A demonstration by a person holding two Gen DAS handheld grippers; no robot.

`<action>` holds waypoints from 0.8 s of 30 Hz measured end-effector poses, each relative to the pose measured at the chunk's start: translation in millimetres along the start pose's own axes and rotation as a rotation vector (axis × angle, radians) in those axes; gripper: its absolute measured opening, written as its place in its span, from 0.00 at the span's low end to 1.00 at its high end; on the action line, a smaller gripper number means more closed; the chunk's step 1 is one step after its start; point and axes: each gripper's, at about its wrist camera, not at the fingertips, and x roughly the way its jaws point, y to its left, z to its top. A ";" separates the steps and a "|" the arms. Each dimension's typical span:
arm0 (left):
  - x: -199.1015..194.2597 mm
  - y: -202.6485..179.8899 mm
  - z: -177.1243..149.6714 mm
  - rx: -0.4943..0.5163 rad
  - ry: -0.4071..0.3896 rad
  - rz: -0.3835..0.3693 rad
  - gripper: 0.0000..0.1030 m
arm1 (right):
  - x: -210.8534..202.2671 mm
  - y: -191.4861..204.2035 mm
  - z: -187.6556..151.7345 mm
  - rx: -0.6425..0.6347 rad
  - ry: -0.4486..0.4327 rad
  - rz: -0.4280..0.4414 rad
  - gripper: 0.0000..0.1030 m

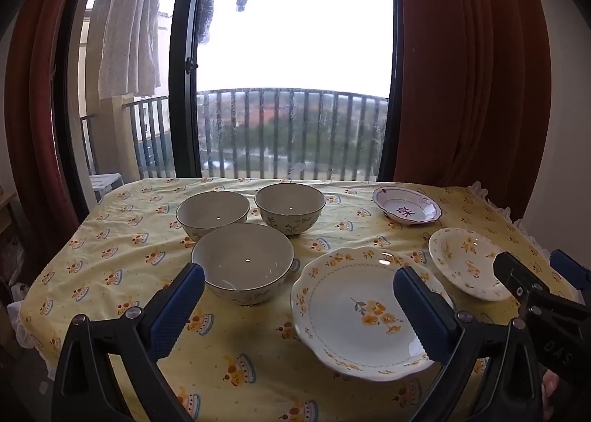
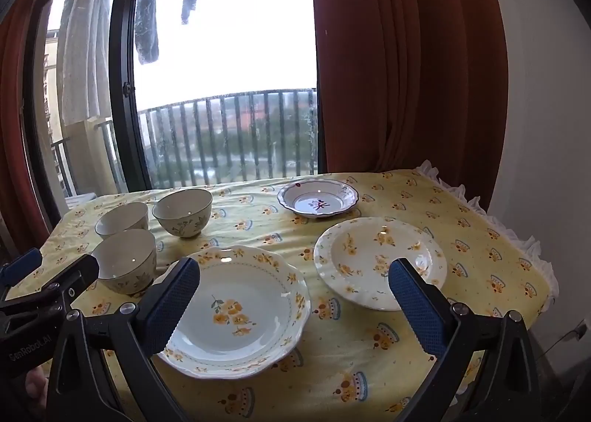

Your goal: Organize plates and bowls

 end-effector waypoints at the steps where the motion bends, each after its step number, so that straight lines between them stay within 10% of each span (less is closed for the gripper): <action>1: -0.6 0.1 0.6 0.003 -0.004 -0.001 1.00 | 0.7 0.5 0.7 0.000 0.000 0.002 1.00; 24: -3.4 1.6 -5.2 0.007 -0.007 0.029 1.00 | -5.3 7.8 -3.8 -0.007 -0.021 0.017 1.00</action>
